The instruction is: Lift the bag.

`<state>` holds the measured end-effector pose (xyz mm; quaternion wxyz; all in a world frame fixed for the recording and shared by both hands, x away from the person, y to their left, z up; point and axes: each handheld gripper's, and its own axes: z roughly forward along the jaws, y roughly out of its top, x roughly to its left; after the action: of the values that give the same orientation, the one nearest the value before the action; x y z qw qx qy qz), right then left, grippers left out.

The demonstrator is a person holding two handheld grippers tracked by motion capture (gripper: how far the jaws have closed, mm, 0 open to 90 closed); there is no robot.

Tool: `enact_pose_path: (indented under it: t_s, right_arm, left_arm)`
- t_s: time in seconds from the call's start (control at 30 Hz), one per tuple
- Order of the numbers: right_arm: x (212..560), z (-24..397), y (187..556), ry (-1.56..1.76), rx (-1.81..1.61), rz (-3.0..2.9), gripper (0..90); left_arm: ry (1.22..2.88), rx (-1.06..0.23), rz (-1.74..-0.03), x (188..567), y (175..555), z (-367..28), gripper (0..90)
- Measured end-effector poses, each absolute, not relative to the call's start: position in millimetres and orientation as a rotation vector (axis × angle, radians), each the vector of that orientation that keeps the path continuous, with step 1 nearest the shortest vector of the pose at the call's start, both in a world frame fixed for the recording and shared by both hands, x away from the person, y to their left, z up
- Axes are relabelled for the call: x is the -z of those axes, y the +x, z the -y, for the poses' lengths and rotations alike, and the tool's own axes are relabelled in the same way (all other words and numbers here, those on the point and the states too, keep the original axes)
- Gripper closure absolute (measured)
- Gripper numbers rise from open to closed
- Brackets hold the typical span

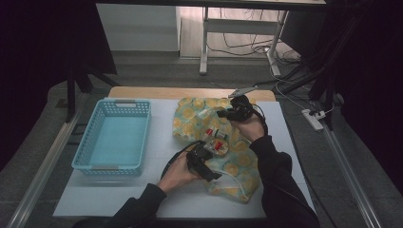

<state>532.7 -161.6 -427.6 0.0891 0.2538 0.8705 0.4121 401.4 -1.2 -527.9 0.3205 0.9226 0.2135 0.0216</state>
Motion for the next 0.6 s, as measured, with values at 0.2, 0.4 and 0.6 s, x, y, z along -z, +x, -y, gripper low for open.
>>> enact_pose_path:
  t_s: [0.2, 0.4, 0.6]
  right_arm:
    - [427.6, 163.8, 533.2, 0.762, -1.228, -2.587, 90.0]
    - [426.5, 162.1, 532.0, 0.756, -1.232, -2.586, 90.0]
    - [426.1, 162.3, 532.0, 0.757, -1.231, -2.586, 90.0]
  left_arm:
    - [2.447, -0.131, -0.527, 529.9, 401.3, 2.0, 14.1]
    - [2.441, -0.134, -0.532, 527.2, 405.7, -1.1, 33.7]
    - [2.439, -0.136, -0.557, 524.9, 406.8, -0.7, 51.9]
